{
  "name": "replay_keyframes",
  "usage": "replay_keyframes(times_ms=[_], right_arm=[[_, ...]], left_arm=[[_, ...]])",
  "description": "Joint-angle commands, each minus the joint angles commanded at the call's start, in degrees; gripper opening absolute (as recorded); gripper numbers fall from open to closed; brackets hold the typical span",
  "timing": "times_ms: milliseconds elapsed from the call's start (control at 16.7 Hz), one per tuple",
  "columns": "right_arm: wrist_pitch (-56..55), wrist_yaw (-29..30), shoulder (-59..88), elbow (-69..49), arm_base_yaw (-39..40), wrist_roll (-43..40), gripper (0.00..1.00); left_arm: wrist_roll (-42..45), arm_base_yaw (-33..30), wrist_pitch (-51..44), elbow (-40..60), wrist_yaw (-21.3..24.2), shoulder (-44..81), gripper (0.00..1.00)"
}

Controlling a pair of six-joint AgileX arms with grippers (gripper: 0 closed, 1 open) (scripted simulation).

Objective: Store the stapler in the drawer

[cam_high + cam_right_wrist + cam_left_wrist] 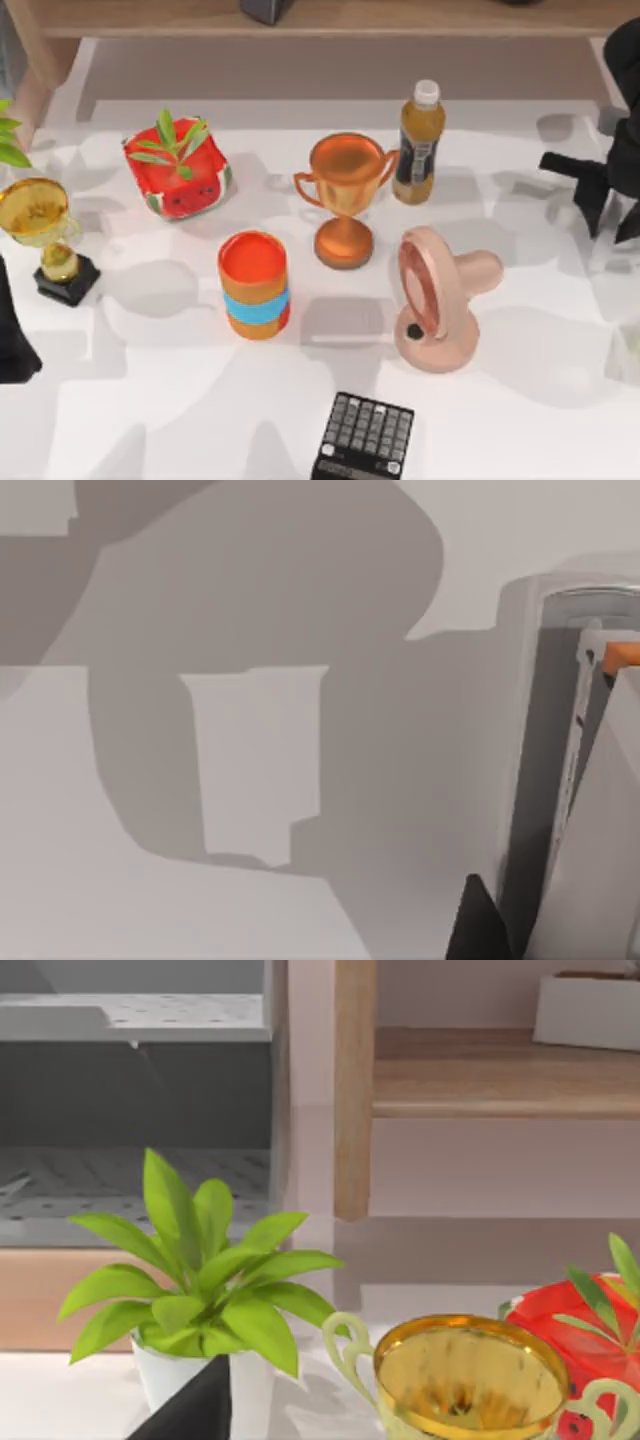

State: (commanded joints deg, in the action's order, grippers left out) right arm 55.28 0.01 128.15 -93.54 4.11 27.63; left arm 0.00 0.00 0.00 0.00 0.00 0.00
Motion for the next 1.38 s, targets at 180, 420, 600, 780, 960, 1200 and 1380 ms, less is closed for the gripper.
replay_keyframes(times_ms=[180, 420, 600, 780, 960, 1200, 1380], right_arm=[[0.00, 0.00, 0.00, 0.00, 0.00, 0.00, 0.00], [0.00, 0.00, 0.00, 0.00, 0.00, 0.00, 0.00], [0.01, 0.01, -0.09, 0.03, 0.07, 0.04, 0.00], [0.85, 0.90, -0.54, -0.35, 1.06, 1.30, 0.00], [2.88, 0.51, -1.57, -2.10, 2.04, 2.50, 0.00], [5.65, 0.05, -2.23, -3.52, 0.09, 0.06, 0.00], [5.75, -0.01, -2.22, -3.59, 0.04, -0.02, 0.00]], left_arm=[[0.00, 0.00, 0.00, 0.00, 0.00, 0.00, 1.00], [0.00, 0.00, 0.00, 0.00, 0.00, 0.00, 1.00], [0.00, 0.00, 0.00, 0.00, 0.00, 0.00, 1.00], [0.00, 0.00, 0.00, 0.00, 0.00, 0.00, 1.00], [0.00, 0.00, 0.00, 0.00, 0.00, 0.00, 1.00], [0.00, 0.00, 0.00, 0.00, 0.00, 0.00, 1.00], [0.00, 0.00, 0.00, 0.00, 0.00, 0.00, 1.00]])
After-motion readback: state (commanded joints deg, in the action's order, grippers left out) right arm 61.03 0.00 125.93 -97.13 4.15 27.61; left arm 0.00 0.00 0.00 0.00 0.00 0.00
